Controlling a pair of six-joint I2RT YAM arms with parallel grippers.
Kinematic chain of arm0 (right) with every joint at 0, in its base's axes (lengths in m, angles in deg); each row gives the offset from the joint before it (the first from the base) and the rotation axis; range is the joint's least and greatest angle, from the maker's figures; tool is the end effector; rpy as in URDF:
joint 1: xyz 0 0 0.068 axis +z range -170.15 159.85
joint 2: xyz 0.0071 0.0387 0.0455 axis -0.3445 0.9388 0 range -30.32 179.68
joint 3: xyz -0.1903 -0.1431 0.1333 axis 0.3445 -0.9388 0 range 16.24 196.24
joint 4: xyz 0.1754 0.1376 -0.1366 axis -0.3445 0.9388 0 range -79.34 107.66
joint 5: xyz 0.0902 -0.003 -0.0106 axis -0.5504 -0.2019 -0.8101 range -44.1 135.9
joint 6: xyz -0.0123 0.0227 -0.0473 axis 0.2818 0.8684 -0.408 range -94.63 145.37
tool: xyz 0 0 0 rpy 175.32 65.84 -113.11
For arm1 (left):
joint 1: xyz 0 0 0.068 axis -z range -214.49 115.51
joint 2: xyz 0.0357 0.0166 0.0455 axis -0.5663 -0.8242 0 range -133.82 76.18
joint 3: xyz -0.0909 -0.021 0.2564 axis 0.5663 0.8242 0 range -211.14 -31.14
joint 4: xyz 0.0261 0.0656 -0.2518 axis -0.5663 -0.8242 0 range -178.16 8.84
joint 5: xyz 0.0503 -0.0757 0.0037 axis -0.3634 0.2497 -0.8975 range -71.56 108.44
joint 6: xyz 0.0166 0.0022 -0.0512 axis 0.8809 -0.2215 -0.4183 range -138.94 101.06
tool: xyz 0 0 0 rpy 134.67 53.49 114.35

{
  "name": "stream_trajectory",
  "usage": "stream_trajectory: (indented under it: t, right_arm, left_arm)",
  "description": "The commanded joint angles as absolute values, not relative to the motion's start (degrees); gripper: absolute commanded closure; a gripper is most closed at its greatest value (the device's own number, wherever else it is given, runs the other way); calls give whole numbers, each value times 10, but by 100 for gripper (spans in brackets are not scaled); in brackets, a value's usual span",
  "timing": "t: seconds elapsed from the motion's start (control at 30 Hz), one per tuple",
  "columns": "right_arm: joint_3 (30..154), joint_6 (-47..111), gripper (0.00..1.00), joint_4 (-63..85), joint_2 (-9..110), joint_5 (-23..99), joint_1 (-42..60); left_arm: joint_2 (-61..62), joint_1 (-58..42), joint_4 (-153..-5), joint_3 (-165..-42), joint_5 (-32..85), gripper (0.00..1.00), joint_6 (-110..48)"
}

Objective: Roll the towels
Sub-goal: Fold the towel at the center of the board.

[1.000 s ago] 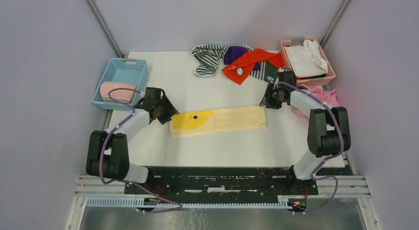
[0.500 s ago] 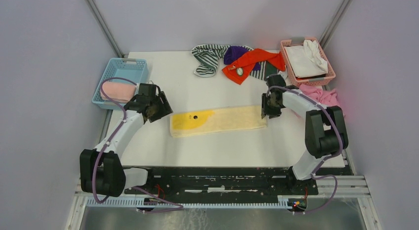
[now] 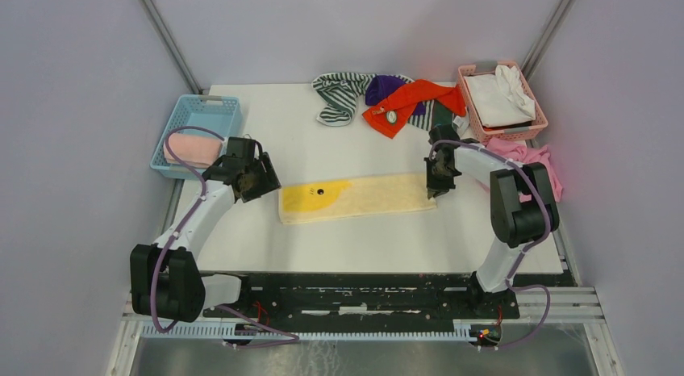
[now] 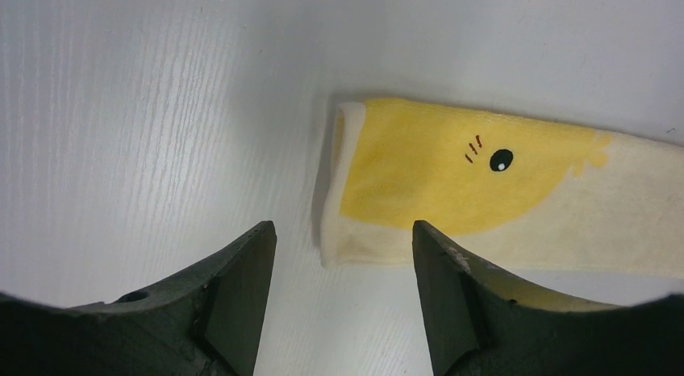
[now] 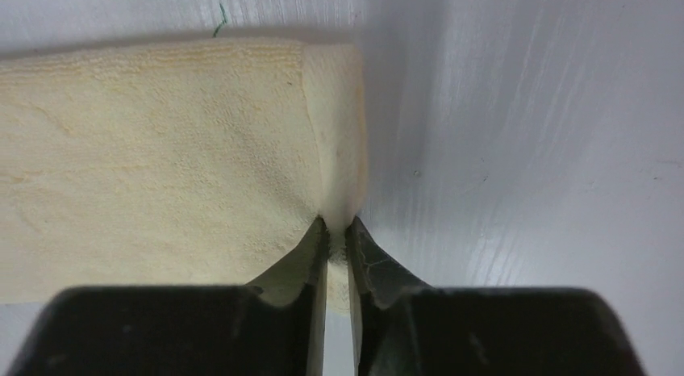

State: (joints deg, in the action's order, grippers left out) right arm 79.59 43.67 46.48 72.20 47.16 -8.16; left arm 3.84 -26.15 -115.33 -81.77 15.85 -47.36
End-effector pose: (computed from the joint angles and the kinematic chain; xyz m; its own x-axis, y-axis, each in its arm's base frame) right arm 0.3263 0.0685 0.1573 -0.9605 0.1170 -0.2527 0.1049 0.9926 0.0612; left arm 0.2489 -0.0349 0.2395 -0.7774 -0.3666 -0.5111 -0.2845 0.9296 -0.2342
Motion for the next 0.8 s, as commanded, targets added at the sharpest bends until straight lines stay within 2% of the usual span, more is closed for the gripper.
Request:
stream_trajectory:
  t: [0.0,0.13,0.37,0.53,0.77]
  right_arm:
    - [792,431,85,482,762,515,-90]
    - [806,444,98,492,728,594,-127]
    - [867,449,100,510,651,668,-185]
    - [896,430,100,513,620,555,-172]
    - [908,437,99,523,600,422,-65]
  left_arm:
    - [45,-263,-1142,-827,179,30,-453]
    - [43,-263,-1130,-819,206,30,-459]
    - [22,-261,-1091,-778,309,30,-492]
    - [1,-246,-1049,-763,353,30,-525]
    - [-51,-205,-969,-758,364,32,-582]
